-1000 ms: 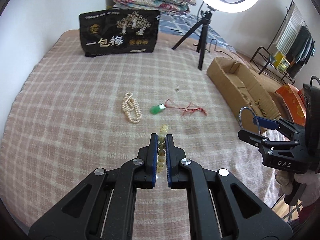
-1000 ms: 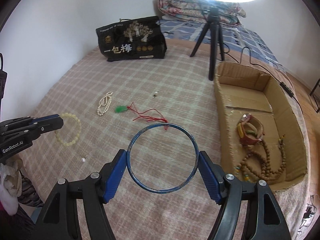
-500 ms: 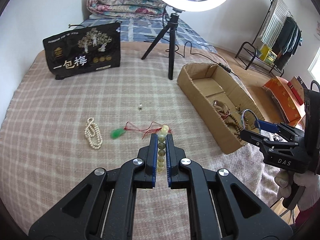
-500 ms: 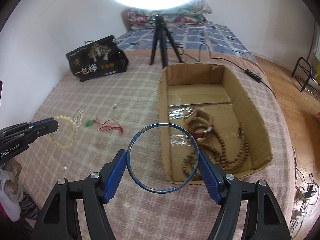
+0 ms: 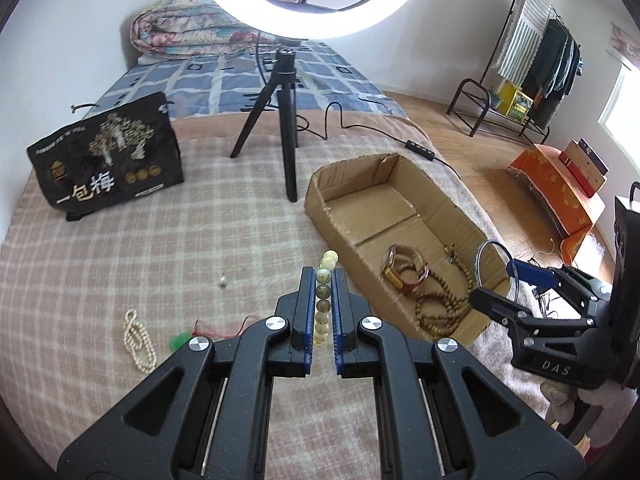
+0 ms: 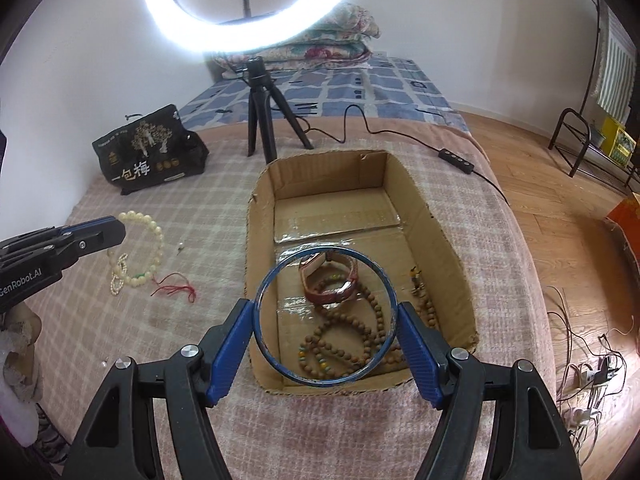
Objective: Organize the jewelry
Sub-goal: 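Carry bracelet and bangle into the cardboard box and open both grippers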
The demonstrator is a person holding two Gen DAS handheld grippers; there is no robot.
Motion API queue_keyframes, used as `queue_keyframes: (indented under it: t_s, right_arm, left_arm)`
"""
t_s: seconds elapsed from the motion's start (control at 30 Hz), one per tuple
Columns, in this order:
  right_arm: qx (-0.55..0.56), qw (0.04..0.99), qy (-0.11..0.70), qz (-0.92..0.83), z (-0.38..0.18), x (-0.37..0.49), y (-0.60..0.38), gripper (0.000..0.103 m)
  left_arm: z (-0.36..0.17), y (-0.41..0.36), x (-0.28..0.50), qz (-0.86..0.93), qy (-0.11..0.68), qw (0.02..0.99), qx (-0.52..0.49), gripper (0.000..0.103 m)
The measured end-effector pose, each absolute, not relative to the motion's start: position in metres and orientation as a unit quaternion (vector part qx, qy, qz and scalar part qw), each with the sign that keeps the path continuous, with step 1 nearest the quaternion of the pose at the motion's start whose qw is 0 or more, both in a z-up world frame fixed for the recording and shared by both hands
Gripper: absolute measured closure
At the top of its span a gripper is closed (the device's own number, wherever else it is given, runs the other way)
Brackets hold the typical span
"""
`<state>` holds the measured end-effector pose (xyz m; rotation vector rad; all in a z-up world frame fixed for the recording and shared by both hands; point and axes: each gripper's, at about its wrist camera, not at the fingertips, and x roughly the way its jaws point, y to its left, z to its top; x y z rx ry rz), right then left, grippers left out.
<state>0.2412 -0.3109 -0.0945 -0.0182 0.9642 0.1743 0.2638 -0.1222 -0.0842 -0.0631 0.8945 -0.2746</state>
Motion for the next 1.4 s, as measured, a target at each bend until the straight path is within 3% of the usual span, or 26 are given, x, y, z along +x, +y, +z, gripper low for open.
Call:
queue_keyframes:
  t_s: [0.93,0.97,1.07,1.4]
  right_arm:
    - [0.012,0.873,0.487,0.030,-0.125,0.276,-0.347,0.028]
    - [0.010,0.873,0.487,0.026,-0.125,0.276,-0.347,0.025]
    - [0.009,0.875,0.483,0.029,-0.123,0.275,-0.345,0.019]
    - [0.010,0.878,0.478,0.029,-0.119,0.272,-0.343,0.018]
  left_arm:
    - [-0.096,-0.201,0.362,-0.169,0.431,0.887,0.002,0.097]
    - [-0.096,-0.201,0.363,-0.171,0.432,0.886,0.003,0.093]
    - [-0.093,-0.200,0.361,-0.173,0.430,0.886,-0.002,0.064]
    - [-0.085,-0.193,0.350,-0.169,0.420,0.891,0.006,0.064]
